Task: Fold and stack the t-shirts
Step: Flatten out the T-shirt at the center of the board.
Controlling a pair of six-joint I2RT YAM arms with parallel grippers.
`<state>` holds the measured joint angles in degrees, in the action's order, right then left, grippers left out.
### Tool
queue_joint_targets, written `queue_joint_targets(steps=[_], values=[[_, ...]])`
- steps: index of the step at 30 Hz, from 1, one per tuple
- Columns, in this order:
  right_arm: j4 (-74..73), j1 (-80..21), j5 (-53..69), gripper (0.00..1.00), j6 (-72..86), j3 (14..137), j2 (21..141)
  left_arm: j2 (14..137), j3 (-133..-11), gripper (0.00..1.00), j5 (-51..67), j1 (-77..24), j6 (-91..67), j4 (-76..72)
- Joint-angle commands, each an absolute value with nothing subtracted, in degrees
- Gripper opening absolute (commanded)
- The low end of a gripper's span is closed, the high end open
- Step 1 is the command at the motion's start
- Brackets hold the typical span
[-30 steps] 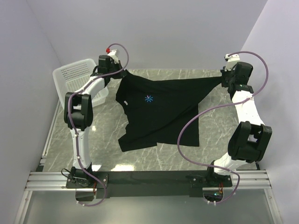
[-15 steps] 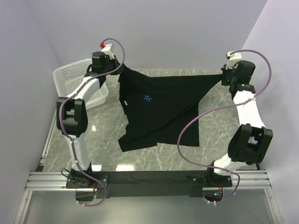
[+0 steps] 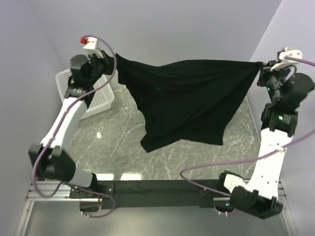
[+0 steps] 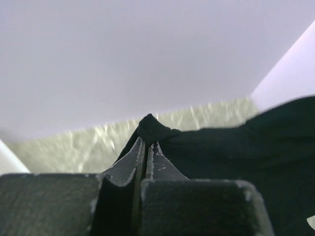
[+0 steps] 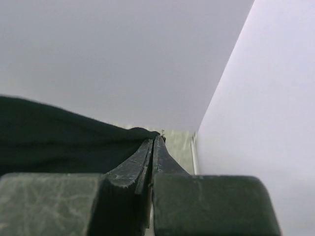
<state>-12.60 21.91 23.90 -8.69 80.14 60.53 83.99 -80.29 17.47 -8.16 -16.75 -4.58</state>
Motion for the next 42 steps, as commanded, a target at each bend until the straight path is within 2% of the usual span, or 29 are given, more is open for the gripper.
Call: queue_joint_targets(steps=[1, 8, 16, 22, 27, 31, 35, 42], values=[[-10.37, 23.47, 25.40, 0.00, -4.40, 85.68, 56.70, 74.02, -79.11, 0.00, 12.23, -7.82, -14.42, -9.83], [-9.15, 24.69, 24.43, 0.00, 1.65, 98.77, 55.46, 62.59, -84.27, 0.01, 3.26, -7.82, -12.75, -12.48], [-10.02, 27.42, 26.28, 0.00, 7.29, 108.37, 58.18, 66.09, -94.92, 0.01, 4.04, -7.82, -13.53, -12.22], [-9.93, 27.51, 25.31, 0.00, 6.59, 101.44, 58.97, 73.73, -96.33, 0.01, 7.55, -7.82, -15.90, -11.95], [-9.32, 25.33, 23.12, 0.00, 2.14, 92.83, 64.24, 81.37, -94.31, 0.01, 9.31, -7.73, -17.40, -12.92], [-3.62, 21.38, 16.10, 0.00, -4.65, 82.55, 68.28, 89.54, -94.13, 0.01, 11.07, -7.47, -19.68, -13.62], [3.94, 16.88, 8.10, 0.00, -9.31, 73.41, 74.78, 102.87, -97.54, 0.01, 13.88, -7.47, -23.81, -14.85], [15.55, 13.45, -3.07, 0.00, -10.19, 69.96, 87.17, 121.18, -104.94, 0.01, 13.01, -9.58, -29.18, -16.08]])
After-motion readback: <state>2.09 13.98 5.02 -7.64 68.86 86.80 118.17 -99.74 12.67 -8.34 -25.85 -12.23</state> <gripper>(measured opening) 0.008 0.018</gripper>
